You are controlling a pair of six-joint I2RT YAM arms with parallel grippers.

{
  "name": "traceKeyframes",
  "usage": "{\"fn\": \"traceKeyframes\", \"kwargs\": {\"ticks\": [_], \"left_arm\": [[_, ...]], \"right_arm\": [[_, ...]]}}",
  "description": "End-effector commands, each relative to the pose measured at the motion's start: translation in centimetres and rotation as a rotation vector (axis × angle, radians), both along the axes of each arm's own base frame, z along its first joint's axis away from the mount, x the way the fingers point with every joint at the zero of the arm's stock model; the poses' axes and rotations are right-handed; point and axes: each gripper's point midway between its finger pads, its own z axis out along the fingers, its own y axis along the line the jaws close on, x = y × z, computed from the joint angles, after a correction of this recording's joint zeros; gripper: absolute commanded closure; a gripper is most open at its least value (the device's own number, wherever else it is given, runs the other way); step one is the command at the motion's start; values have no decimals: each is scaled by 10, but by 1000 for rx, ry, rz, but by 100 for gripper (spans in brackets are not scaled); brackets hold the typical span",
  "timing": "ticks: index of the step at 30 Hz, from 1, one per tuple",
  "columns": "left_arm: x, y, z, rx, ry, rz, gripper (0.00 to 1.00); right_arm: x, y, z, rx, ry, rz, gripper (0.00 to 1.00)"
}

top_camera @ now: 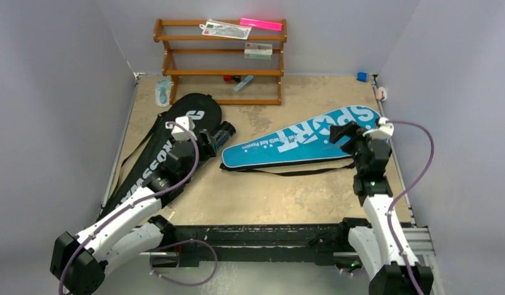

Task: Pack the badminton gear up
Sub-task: Place the racket bag at the center of the board, then reset both arms

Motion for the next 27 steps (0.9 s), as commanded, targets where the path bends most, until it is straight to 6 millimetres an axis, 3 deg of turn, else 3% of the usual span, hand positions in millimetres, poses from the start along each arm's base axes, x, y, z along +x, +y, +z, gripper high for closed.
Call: {"fn": "traceKeyframes", "kwargs": {"ticks": [1, 3, 6, 11, 15, 17, 22, 23, 27], "left_arm": [[14, 45, 15, 173, -145, 183, 21], [18, 61, 16, 224, -158, 277, 6], [25, 71, 11, 312, -225, 286, 1], [37, 103, -8, 319, -242, 310, 0], [39, 123, -9, 337, -365, 310, 0], [50, 131, -24, 327, -317, 292, 0], [62, 171, -56, 283, -314, 370, 0], [63, 170, -63, 272, -309, 343, 0], [78, 165, -84, 275, -246, 285, 0]], "right_arm": [[-2, -6, 1, -139, -263, 8, 1], [-6, 11, 1, -304, -341, 154, 1], [0, 25, -16, -448, -331, 303, 1], [14, -5, -50, -485, -241, 151, 1], [30, -22, -68, -531, -187, 87, 1], [36, -26, -85, -527, -160, 72, 1], [43, -41, -97, -550, -212, -27, 7], [45, -41, -103, -550, -206, -29, 2], [61, -31, -123, -585, -87, 83, 1]]}}
